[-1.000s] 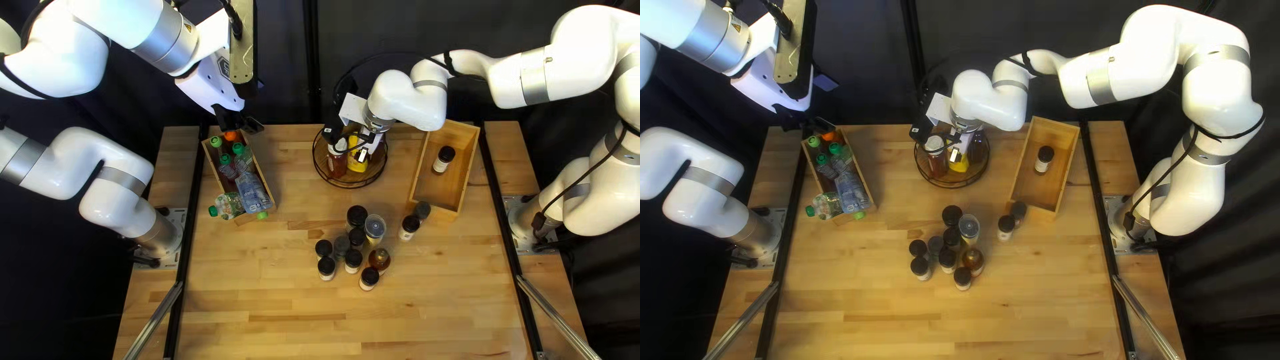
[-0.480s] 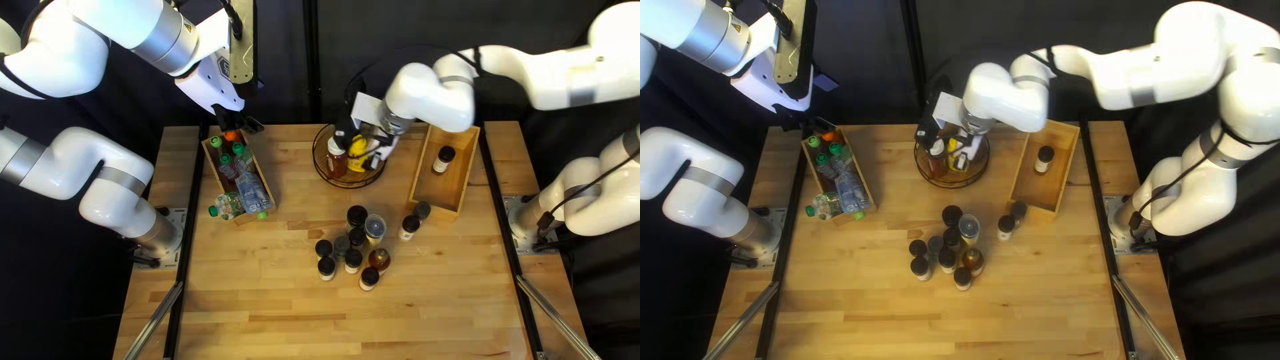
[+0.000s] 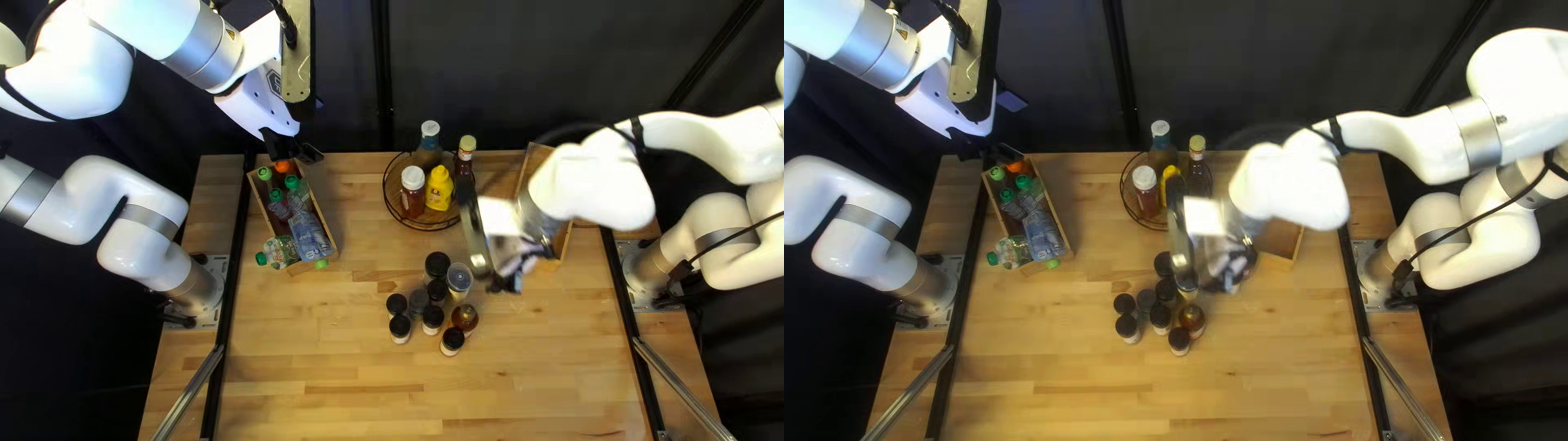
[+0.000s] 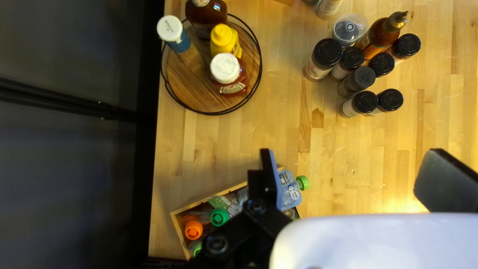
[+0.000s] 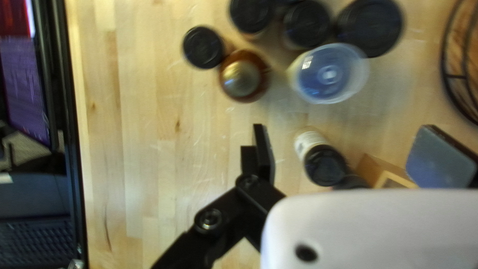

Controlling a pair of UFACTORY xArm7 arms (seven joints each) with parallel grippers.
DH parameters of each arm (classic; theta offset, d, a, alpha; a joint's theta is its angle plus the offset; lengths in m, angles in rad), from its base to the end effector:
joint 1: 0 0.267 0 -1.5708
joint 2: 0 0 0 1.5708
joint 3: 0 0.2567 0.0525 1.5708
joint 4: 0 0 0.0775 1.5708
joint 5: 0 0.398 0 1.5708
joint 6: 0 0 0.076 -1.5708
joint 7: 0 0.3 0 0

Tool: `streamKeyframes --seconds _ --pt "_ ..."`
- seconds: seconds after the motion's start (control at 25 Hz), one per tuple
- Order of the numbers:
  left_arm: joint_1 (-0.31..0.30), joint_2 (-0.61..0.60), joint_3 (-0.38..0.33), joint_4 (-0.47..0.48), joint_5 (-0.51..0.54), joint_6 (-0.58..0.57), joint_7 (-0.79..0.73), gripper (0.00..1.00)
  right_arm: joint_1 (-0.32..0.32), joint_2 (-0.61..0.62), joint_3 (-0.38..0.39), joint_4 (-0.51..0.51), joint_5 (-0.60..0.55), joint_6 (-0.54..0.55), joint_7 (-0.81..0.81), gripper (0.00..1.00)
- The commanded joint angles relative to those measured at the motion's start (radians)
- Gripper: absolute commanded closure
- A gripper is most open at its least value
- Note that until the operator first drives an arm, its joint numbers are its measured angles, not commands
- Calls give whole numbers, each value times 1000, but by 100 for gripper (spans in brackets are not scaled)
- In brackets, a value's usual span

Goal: Separate condiments, baby food and spices and place it in 3 different racks/containers

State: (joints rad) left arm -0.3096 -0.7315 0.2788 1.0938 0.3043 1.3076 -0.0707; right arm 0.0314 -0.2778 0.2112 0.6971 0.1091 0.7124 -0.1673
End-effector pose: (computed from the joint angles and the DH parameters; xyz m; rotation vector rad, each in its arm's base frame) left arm 0.4573 0.0677 0.4305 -2.9632 -0.0194 -0.7569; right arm 0.4887 0.1223 0.0962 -3.0395 -0.5157 -0.3988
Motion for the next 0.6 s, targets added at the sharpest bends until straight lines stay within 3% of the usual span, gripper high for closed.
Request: streamKeyframes --seconds 0.04,0.36,0.6 --pt "0 0 0 0 0 0 0 0 13 91 -3 43 -3 -36 -96 0" --pt "0 0 0 0 0 0 0 0 10 222 -5 111 -11 -85 -172 0" --pt "0 0 0 0 0 0 0 0 9 245 -7 116 -23 -86 -175 0"
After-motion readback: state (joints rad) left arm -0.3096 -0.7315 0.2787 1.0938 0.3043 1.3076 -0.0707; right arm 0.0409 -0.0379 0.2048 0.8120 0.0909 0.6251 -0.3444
